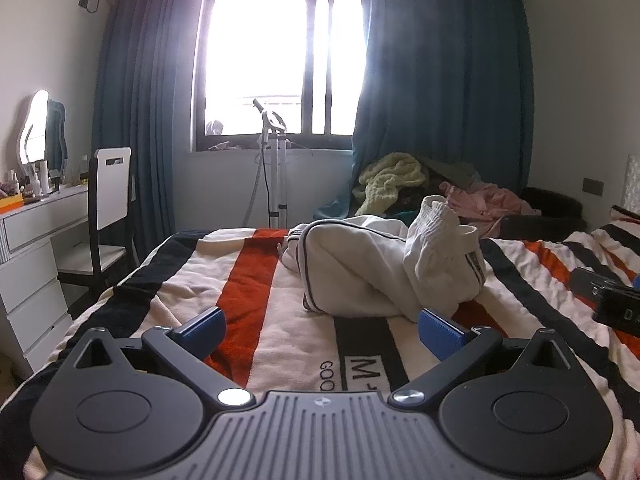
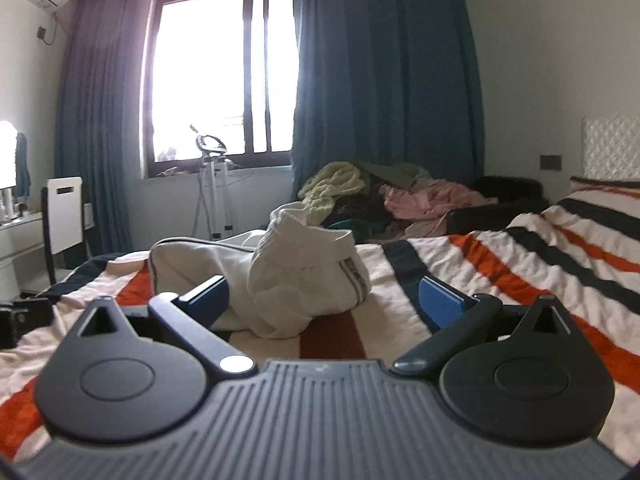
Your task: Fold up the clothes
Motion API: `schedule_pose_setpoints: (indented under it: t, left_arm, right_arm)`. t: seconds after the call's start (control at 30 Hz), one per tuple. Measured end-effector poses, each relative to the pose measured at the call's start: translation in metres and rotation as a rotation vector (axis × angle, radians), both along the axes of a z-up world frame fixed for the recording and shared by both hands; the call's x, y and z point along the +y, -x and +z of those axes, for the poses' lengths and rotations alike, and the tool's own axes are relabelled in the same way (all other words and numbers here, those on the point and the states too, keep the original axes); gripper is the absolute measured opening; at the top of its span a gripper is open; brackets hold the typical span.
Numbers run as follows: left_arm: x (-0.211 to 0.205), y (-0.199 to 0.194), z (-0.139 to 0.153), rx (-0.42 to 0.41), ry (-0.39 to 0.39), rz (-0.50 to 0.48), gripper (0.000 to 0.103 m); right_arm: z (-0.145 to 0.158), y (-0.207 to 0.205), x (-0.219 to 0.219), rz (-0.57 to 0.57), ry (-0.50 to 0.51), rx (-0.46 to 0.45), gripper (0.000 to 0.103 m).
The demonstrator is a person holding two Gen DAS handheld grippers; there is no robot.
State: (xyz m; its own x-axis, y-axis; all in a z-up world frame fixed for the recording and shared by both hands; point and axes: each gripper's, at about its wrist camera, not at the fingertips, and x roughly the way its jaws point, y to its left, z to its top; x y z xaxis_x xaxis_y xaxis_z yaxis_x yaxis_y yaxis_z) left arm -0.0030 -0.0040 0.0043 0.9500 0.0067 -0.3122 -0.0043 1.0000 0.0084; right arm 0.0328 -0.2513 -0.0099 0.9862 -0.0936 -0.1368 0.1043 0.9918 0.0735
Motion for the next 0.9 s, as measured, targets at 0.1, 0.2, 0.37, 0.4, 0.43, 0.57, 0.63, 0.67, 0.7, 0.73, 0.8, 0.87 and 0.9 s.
schedule_pose_setpoints:
  t: [0.1,0.2,0.37,0.4,0.43,0.57,0.63,0.67,0.7,0.73,0.8,0.87,0.9]
  left_arm:
    - [-0.005,0.007,0.010,0.015,-0.004,0.002,0.103]
    - [-0.009,0.015,0.033,0.026,0.006,-0.026,0.103]
    - [-0.012,0.033,0.081,-0.075,-0.010,-0.061,0.103]
    - [-0.012,0.034,0.087,-0.088,-0.018,-0.063,0.103]
    - [-0.010,0.033,0.091,-0.088,-0.020,-0.072,0.103]
    - [-0.002,0.021,0.092,-0.048,-0.001,-0.071,0.103]
    - [-0.001,0.010,0.086,-0.026,0.001,-0.071,0.103]
    - [-0.001,0.003,0.082,-0.012,0.000,-0.071,0.103]
    - [-0.001,-0.005,0.078,0.005,-0.001,-0.073,0.103]
    - [-0.003,-0.015,0.073,0.030,-0.003,-0.080,0.103]
    - [-0.010,-0.039,0.064,0.069,-0.006,-0.101,0.103]
    - [-0.021,-0.067,0.056,0.091,-0.019,-0.128,0.103]
    - [-0.029,-0.082,0.053,0.092,-0.034,-0.147,0.103]
  right_arm:
    - [0.017,0.002,-0.001,-0.016,-0.033,-0.017,0.103]
    - [0.033,0.003,-0.002,-0.032,-0.065,-0.034,0.103]
    - [0.063,0.005,-0.002,-0.057,-0.109,-0.069,0.103]
    - [0.073,0.002,-0.003,-0.058,-0.102,-0.080,0.103]
    - [0.083,-0.002,-0.004,-0.059,-0.096,-0.086,0.103]
    - [0.111,-0.023,-0.020,0.025,-0.084,-0.100,0.103]
    - [0.113,-0.032,-0.032,0.004,-0.098,-0.126,0.103]
    - [0.110,-0.036,-0.040,-0.013,-0.114,-0.129,0.103]
    - [0.105,-0.039,-0.048,-0.034,-0.138,-0.124,0.103]
    - [0.098,-0.043,-0.056,-0.043,-0.166,-0.114,0.103]
    - [0.079,-0.051,-0.073,-0.039,-0.225,-0.087,0.103]
    - [0.060,-0.058,-0.082,-0.075,-0.248,-0.052,0.103]
    - [0.051,-0.062,-0.085,-0.094,-0.250,-0.034,0.103]
